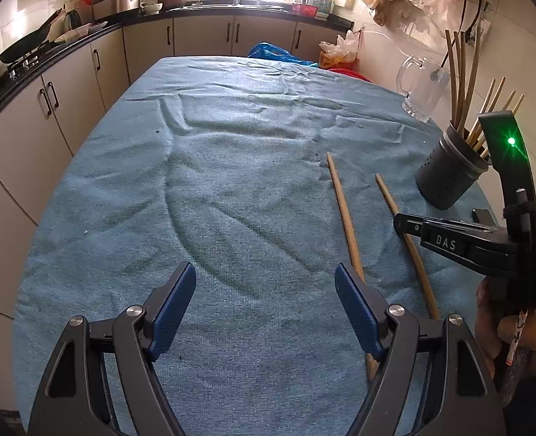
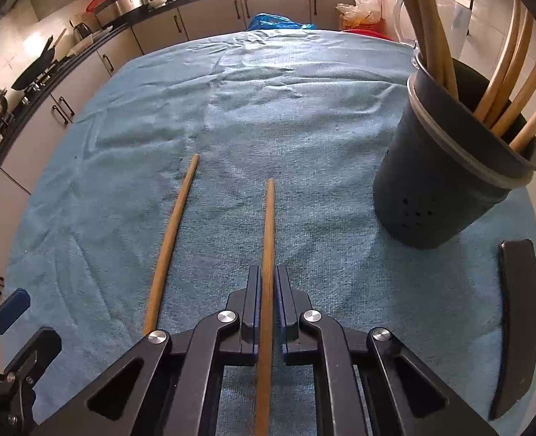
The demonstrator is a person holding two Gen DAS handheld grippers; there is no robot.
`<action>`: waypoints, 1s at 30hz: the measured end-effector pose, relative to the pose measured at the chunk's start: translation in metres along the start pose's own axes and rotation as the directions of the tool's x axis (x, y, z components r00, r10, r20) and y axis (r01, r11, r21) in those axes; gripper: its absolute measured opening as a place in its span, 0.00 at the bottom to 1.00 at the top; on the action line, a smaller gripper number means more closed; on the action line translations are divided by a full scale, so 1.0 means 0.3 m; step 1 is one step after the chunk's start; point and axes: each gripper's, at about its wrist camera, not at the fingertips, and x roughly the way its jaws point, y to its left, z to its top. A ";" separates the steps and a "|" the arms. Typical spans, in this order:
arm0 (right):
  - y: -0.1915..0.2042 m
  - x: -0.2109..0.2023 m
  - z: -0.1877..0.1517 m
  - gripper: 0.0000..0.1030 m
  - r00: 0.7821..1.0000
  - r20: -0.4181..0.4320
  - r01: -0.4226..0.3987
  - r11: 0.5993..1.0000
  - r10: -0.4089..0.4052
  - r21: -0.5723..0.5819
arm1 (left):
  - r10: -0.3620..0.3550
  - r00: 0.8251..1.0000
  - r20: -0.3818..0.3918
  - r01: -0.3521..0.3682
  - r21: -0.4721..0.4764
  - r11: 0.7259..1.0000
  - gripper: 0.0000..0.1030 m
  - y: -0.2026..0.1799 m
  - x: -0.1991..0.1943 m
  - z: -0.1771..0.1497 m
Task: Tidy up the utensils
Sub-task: 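Close the left tool on one chopstick while the right tool grasps the other, then lift both held chopsticks upright and carry them over the black cup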
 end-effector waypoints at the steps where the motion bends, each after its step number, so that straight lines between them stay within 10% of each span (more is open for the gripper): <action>1: -0.002 -0.002 -0.002 0.07 1.000 0.001 -0.010 1.000 0.010 0.004 | 0.001 1.000 0.000 -0.001 0.003 1.000 0.75 -0.003 0.000 0.003; 16: -0.065 -0.187 -0.072 0.07 0.984 0.150 -0.112 0.991 0.101 0.070 | -0.187 0.962 -0.201 0.182 -0.044 0.982 0.71 -0.113 0.223 0.214; 25: -0.102 -0.216 -0.079 0.08 0.977 0.175 -0.140 0.987 0.125 0.080 | -0.035 0.966 -0.257 0.050 0.052 0.997 0.43 -0.231 0.367 0.291; 30: -0.106 -0.226 -0.081 0.08 0.973 0.189 -0.153 0.985 0.135 0.085 | 0.045 0.972 -0.232 -0.021 0.107 0.994 0.06 -0.257 0.370 0.280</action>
